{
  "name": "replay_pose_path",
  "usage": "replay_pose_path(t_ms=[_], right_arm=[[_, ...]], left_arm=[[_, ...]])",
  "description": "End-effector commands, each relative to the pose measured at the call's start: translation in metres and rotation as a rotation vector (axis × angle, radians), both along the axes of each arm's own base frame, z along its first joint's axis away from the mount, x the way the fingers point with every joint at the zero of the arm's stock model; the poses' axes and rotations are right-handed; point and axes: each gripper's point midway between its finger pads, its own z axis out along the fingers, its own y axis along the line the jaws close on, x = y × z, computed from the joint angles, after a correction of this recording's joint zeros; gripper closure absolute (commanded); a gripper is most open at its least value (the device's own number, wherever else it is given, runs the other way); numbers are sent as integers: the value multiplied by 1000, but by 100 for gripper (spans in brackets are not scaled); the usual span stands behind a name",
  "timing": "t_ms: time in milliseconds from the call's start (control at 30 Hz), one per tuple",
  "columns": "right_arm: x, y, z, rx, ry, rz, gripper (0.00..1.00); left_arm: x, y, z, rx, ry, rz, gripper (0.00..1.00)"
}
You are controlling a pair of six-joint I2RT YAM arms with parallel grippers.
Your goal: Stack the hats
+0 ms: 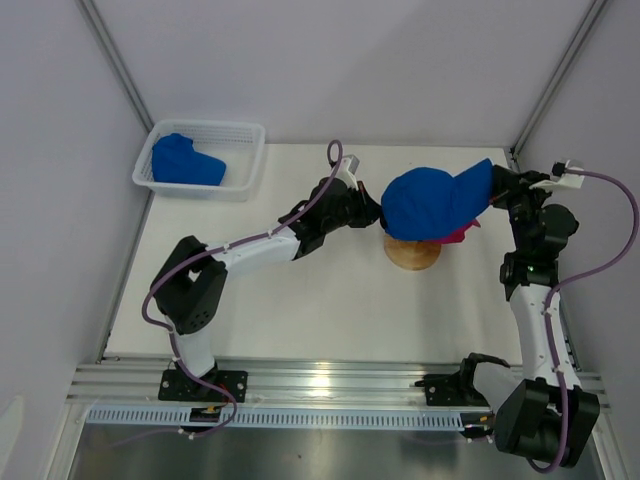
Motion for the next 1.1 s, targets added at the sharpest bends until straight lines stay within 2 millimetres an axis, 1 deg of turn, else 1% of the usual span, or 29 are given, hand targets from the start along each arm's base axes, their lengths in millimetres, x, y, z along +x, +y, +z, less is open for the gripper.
replay_pose_path(t_ms=[0,33,67,100,167,200,233,267,367,400,467,500,567,600,667,733,800,900,933,1000,1033,1067], right_arm=[[2,-27,-21,-13,56,-157,100],[2,-31,-30,-11,73,-174,100],[3,-37,-39,-2,95,-209,100],[3,-41,-52,7,125,-223,100],[7,-52,-72,30,175,-250,100],[8,-54,-80,72,193,-251,100],[7,-63,-93,102,214,-267,100],[9,-67,-107,136,243,-262,100],[8,-80,-134,232,268,-282,100],[11,-84,-149,256,302,-289,100],[16,-91,-160,283,330,-289,100],[20,-93,-175,297,370,-285,100],[25,-93,-182,312,389,-258,100],[27,-93,-196,321,420,-256,100],[31,-92,-203,329,427,-238,100],[35,-90,-215,343,447,-221,100],[38,-84,-218,361,449,-187,100],[40,-79,-212,360,432,-146,100],[40,-77,-208,357,426,-133,100],[40,-74,-193,338,398,-118,100],[39,-73,-188,329,395,-111,98],[37,-71,-174,312,369,-104,93]], left_arm=[[6,-5,33,-39,-86,7,99],[7,-4,34,-38,-91,10,99],[6,-2,31,-27,-91,11,99],[5,0,36,-30,-101,18,99],[5,3,38,-28,-112,26,99],[4,5,40,-27,-117,26,99],[3,6,40,-22,-122,25,99],[5,8,41,-21,-127,31,99],[5,9,36,-3,-128,47,99],[4,8,34,3,-125,45,99],[2,6,27,20,-116,39,99],[1,5,24,24,-114,36,99],[0,3,17,38,-107,31,99],[-3,3,14,46,-102,25,99],[-5,3,9,60,-101,22,99],[-7,3,5,73,-104,19,99],[-9,3,-1,93,-98,17,99],[-12,6,-8,116,-91,14,99],[-13,7,-8,119,-92,11,99],[-17,12,-13,134,-88,5,99],[-21,16,-10,136,-97,4,99],[-22,20,-9,140,-100,10,95]])
